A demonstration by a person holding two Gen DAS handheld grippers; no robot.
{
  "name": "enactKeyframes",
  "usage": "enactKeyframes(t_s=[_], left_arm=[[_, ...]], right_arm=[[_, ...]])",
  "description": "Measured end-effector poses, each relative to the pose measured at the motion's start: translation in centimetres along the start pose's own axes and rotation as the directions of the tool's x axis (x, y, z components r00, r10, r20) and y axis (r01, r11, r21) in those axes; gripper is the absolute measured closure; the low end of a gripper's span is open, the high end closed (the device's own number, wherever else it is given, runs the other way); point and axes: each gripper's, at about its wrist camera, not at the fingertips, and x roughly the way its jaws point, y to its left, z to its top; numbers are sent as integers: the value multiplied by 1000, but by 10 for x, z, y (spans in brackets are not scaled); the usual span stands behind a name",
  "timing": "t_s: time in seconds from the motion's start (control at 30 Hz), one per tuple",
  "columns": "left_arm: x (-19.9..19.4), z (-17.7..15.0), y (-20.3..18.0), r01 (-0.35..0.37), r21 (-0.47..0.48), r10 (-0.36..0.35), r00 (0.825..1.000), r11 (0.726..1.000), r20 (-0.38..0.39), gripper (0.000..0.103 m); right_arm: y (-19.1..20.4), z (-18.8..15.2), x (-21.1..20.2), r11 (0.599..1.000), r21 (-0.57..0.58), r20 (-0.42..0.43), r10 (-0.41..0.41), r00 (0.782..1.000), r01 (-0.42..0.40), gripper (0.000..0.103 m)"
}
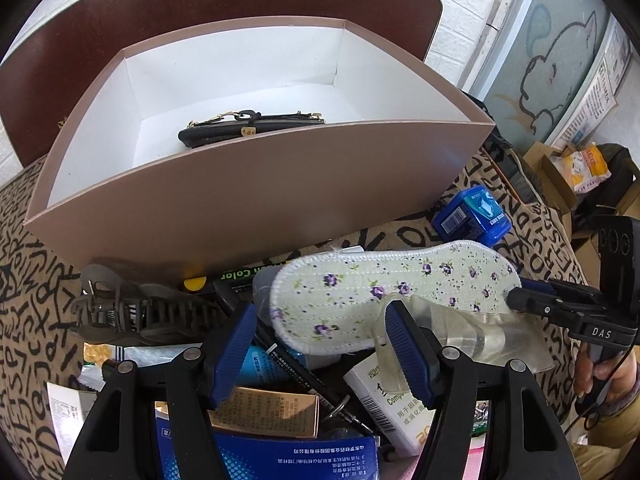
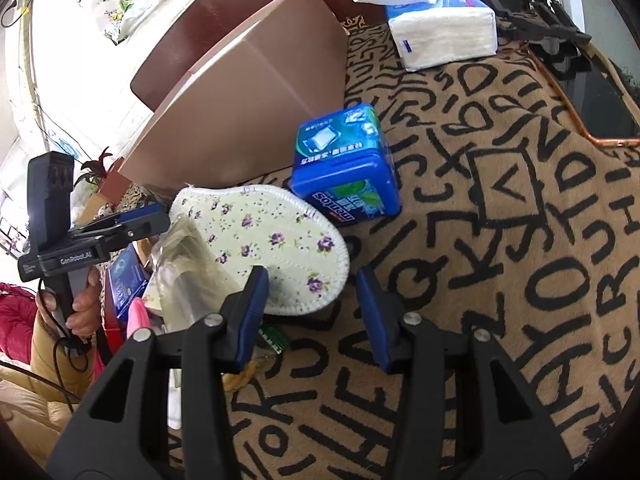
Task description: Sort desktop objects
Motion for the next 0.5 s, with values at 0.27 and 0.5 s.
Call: enactKeyframes(t_s=[0.27,0.5], left_arm=[[0,1,7,24,-27,-24,1000,999,-3,35],[1,2,8,39,-34,-40,999,999,-10,35]], right_arm=[[19,7,-8,986,-134,56,-93,994,100,79],[38,17,-14,946,-260,134,-164,977,195,86]])
